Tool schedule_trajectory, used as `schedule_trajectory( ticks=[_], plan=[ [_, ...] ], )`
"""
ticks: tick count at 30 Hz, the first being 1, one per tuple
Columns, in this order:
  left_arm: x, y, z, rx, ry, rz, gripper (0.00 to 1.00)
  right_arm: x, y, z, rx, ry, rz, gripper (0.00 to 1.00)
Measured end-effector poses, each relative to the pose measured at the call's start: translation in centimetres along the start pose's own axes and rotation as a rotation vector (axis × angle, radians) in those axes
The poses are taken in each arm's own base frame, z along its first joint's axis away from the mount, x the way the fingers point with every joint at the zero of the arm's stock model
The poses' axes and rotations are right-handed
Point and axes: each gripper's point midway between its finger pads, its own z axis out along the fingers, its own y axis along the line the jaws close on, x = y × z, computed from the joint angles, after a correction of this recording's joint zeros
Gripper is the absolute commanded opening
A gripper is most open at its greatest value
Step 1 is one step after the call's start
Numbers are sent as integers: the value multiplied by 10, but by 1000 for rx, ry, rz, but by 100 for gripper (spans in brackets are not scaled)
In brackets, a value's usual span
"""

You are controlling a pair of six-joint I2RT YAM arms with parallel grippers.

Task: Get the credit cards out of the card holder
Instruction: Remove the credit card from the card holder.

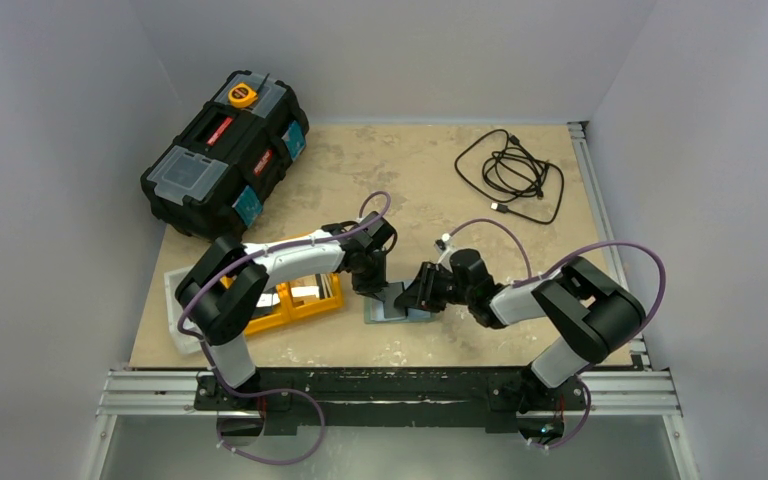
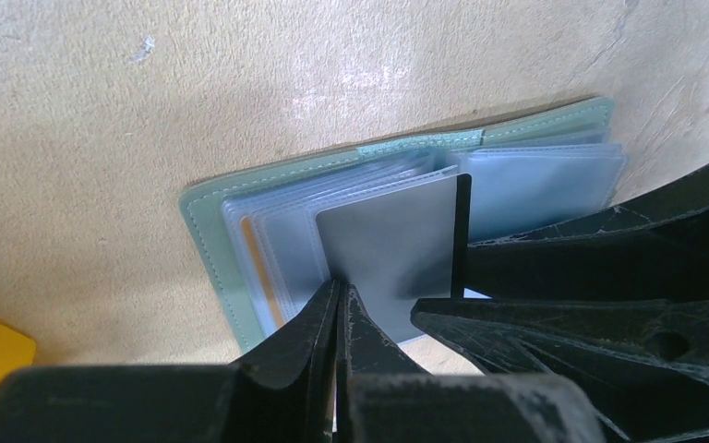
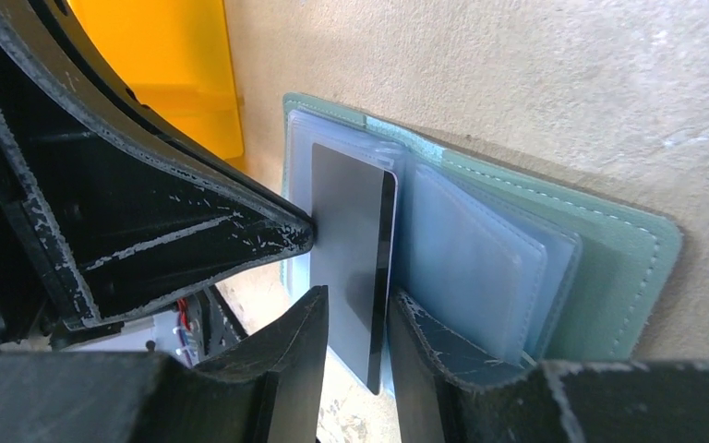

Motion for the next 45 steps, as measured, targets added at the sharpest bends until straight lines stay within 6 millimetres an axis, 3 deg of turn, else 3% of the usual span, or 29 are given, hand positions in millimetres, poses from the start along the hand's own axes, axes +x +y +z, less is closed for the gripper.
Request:
schedule_trajectory(
  ticks=[8,18,25,37,43,45],
  plan=[
    [-1,1,0,-1,-2,-5,0,-5,-8,-13,-68,-7,54,31],
    [-2,1,0,0,1,-7,0,-2,-13,-14,-179,2,151,21],
    [-1,1,1,0,2,-7,0,0,-13,-13,-231,2,192,21],
    [0,1,1,6,11,-9,0,2,-13,-13,-237,9,198,16],
    [0,-1,2,13,13,-9,0,2,-13,-12,-235,14,194,21],
    [0,-1,2,15,14,-8,0,1,-12,-13,-233,15,192,17]
  ],
)
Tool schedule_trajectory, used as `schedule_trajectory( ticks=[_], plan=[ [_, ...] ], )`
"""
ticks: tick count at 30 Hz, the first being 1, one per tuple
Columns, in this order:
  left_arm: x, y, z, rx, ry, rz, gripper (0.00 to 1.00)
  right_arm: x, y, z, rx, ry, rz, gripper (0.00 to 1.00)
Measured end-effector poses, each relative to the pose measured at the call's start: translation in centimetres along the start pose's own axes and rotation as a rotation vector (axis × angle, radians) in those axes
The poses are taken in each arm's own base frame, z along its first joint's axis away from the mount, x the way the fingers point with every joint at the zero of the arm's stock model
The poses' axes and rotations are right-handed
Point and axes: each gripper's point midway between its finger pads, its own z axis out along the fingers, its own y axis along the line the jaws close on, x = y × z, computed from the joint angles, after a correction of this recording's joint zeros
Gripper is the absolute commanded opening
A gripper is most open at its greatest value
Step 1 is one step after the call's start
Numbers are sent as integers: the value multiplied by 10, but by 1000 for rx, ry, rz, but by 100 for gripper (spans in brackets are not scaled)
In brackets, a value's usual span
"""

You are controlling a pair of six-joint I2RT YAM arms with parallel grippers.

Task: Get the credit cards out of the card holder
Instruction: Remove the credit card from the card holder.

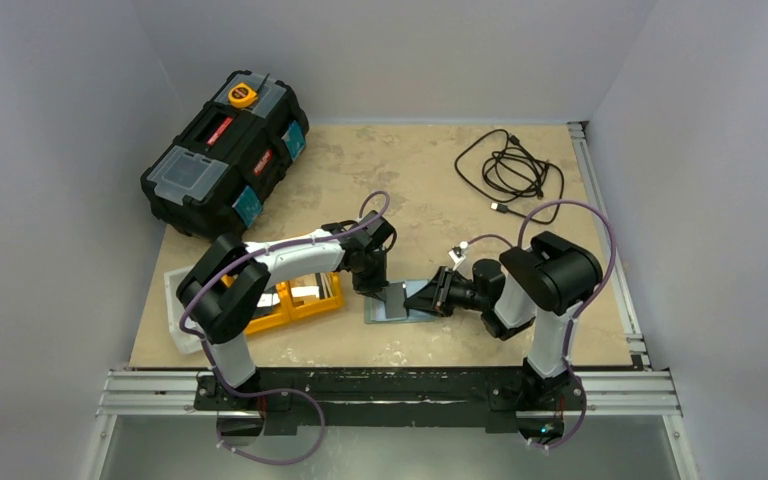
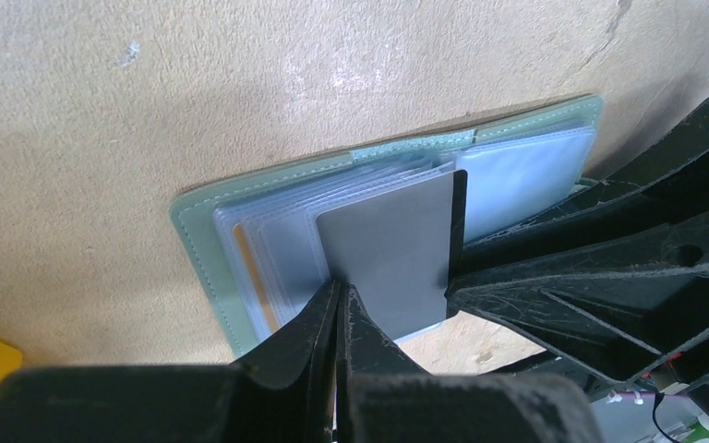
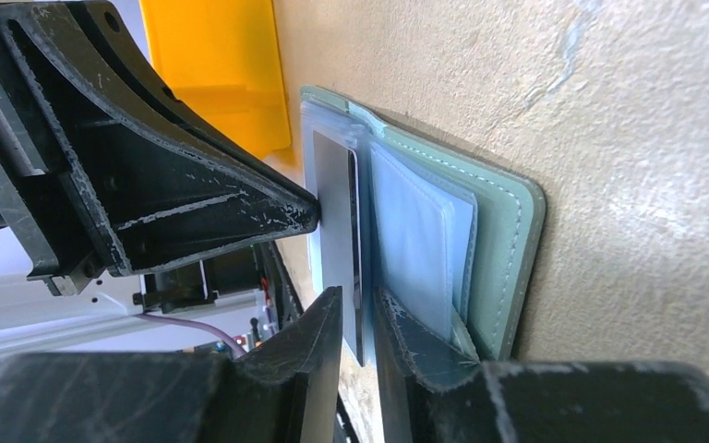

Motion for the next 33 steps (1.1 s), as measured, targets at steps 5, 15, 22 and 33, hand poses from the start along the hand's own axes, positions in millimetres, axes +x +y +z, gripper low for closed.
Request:
schedule_trajectory(
  ticks=[5,15,22,33],
  plan=[
    [0,-1,0,3,1,0,0,1,-3,-1,21,6,-1,6],
    [-2,1,1,17,6,-20,0,1,-7,-4,34,-5,8,0],
    [-3,3,1,37,11,-46,0,-3,-9,-13,58,-39,17,0],
    [-4,3,0,42,11,-48,0,-18,-11,-33,193,-134,-42,0]
  ],
)
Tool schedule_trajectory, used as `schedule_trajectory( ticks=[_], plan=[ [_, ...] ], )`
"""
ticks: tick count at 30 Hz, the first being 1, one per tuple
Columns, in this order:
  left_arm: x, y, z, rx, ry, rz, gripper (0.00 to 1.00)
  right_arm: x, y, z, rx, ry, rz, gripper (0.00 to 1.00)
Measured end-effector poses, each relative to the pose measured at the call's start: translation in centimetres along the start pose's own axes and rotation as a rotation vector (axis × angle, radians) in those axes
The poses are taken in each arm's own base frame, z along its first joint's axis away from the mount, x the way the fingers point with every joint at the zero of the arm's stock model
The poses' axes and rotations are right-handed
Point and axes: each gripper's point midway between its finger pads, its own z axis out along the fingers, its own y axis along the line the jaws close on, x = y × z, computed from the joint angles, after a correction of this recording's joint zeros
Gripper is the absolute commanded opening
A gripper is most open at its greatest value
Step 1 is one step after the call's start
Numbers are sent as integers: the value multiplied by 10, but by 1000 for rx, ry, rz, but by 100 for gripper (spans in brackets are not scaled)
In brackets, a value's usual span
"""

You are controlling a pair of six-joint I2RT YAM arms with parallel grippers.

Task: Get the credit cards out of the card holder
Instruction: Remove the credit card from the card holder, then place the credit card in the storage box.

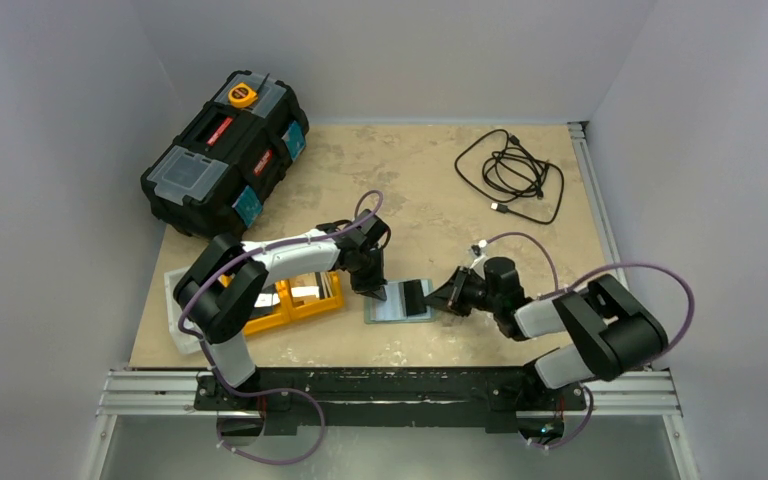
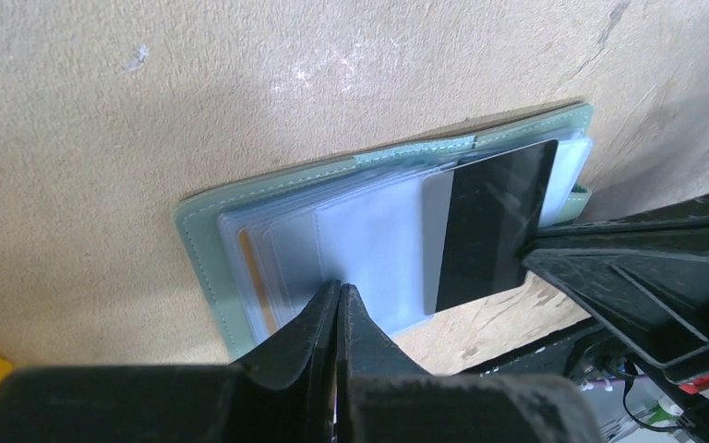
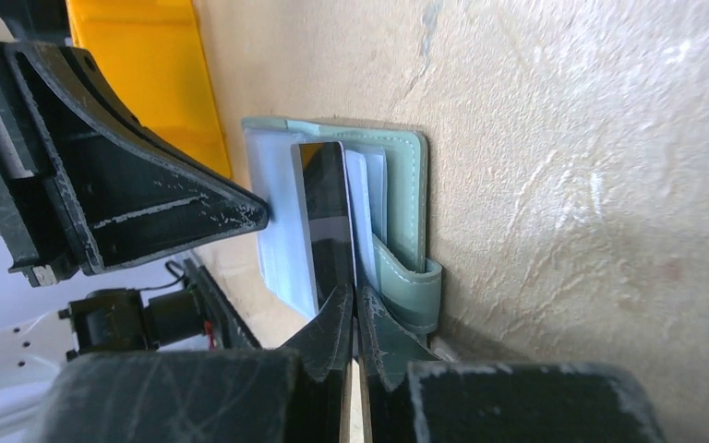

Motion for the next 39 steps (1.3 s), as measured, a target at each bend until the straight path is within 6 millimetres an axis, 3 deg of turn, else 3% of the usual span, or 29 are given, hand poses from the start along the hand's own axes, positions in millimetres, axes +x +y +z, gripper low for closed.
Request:
schedule_trajectory(
  ticks=[10,17,21,28,36,39],
  plan=[
    [-4,3,-5,-31,-6,27,1,-19,15,-14,68,-49,-77,0],
    [-8,-2,-22,-22,-23,65,52,-28,37,-22,60,-60,-105,0],
    [-18,-17,-56,62,-90,76,68,-36,53,-24,36,-68,-117,0],
    [-33,-30,-114,302,-194,55,70,-40,86,-26,-54,-39,-105,0],
    [-30,-32,-128,475,-168,21,70,-40,137,-35,-243,13,-57,0],
    [-29,-39,-134,534,-162,17,68,-40,147,-36,-289,30,-30,0]
  ],
)
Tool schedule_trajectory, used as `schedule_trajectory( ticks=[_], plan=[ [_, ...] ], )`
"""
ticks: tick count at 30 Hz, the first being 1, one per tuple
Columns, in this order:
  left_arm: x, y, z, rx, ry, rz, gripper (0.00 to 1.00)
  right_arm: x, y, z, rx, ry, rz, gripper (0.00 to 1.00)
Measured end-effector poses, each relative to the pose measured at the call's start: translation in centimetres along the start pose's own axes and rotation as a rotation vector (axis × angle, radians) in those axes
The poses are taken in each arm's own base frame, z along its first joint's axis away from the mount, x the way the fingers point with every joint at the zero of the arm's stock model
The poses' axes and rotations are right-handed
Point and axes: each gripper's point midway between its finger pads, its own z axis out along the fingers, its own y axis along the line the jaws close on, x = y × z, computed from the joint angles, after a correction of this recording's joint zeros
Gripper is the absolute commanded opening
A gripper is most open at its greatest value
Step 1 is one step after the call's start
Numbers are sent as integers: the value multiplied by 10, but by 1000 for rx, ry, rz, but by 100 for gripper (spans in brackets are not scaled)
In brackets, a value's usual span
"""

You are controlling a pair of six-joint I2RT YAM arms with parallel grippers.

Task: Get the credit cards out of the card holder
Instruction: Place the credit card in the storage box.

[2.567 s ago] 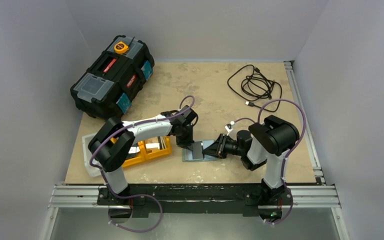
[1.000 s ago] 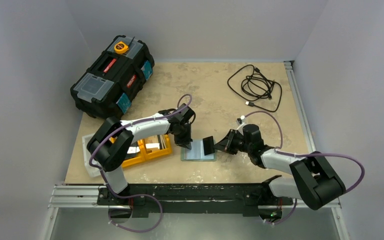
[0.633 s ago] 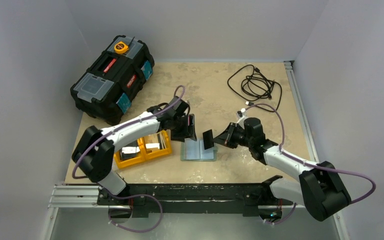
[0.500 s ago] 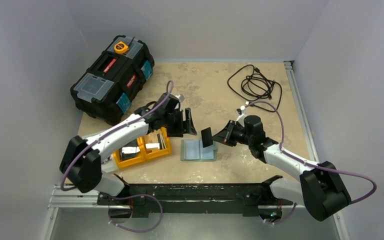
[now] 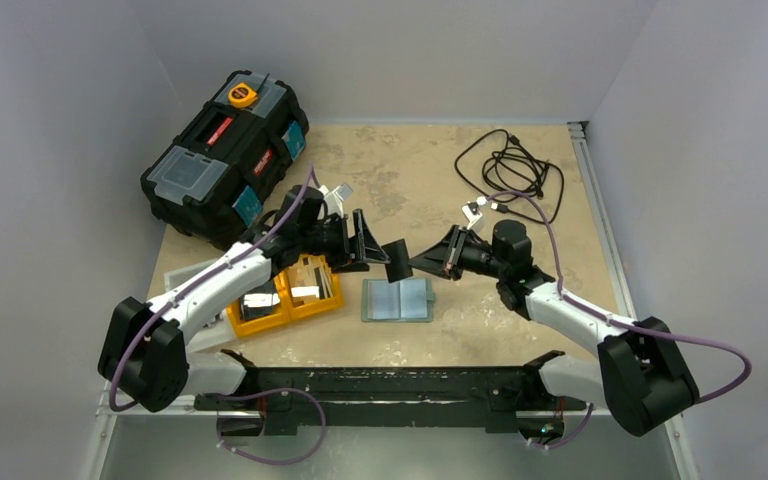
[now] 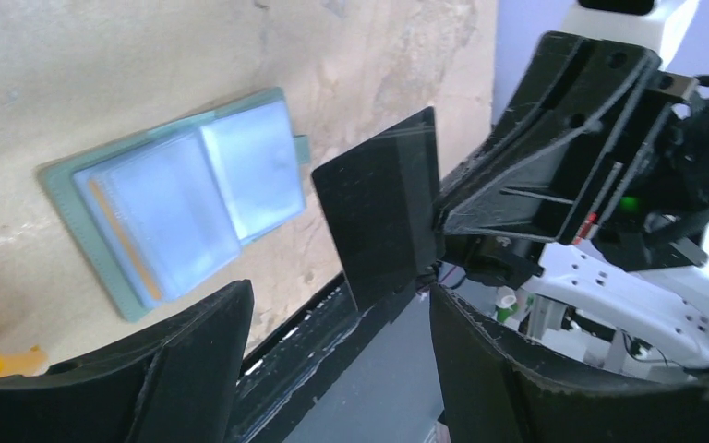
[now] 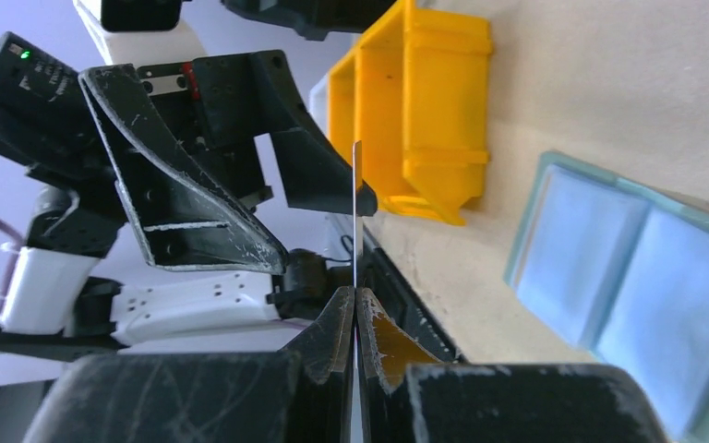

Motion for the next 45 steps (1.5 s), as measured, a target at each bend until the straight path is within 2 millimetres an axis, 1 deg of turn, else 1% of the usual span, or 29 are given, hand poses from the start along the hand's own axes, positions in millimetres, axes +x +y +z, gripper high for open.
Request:
schedule_trajectory(
  ticks=[5,10,13,14,17,18,19,21,23,24,26,28,29,31,33,36,37,38,40,43,45],
  plan=[
    [-4,-21,-2,100,-2,11,62,0,17,0,-70,18,30,0],
    [-7,-35,-1,174,1,0,54,0,32,-2,-126,27,37,0],
    [-7,-39,1,204,5,-11,41,0,36,-2,-141,30,42,0],
    [-8,-41,1,212,5,-15,35,-1,37,-3,-145,29,43,0],
    [-9,-45,2,232,7,-25,10,0,39,-3,-153,30,41,0],
    [-10,-46,2,238,6,-25,4,0,40,-3,-156,33,38,5],
    [-10,-48,2,244,6,-27,0,1,40,-2,-155,34,38,15],
    [-11,-51,0,261,7,-23,0,2,36,-2,-139,36,43,43],
    [-9,-48,0,241,8,-26,0,4,31,-1,-118,41,37,69],
    [-7,-42,1,214,7,-33,0,4,29,-1,-100,43,25,77],
    [-4,-27,-1,131,-3,-52,0,3,26,-1,-65,38,4,89],
    [-2,-8,-6,18,-24,-63,0,-2,27,-2,-27,21,-36,98],
    [-2,4,-13,-68,-49,-66,0,-5,29,-3,-15,13,-61,99],
    [-4,20,-29,-183,-94,-58,0,-11,30,-4,15,-12,-108,99],
    [-9,40,-54,-332,-166,-44,0,-16,27,-6,52,-33,-146,99],
    [-13,69,-92,-533,-253,-33,0,-20,11,-8,133,-53,-185,99],
    [-12,83,-107,-623,-275,-39,0,-21,3,-9,167,-58,-191,99],
    [-11,93,-117,-682,-285,-45,0,-20,-3,-10,196,-59,-195,99],
    [-6,120,-139,-836,-292,-63,0,-19,-16,-12,248,-56,-206,99],
    [-2,149,-165,-1019,-289,-82,0,-19,-27,-15,303,-60,-226,99],
    [-2,165,-175,-1123,-271,-94,0,-19,-32,-16,325,-59,-239,99]
  ],
)
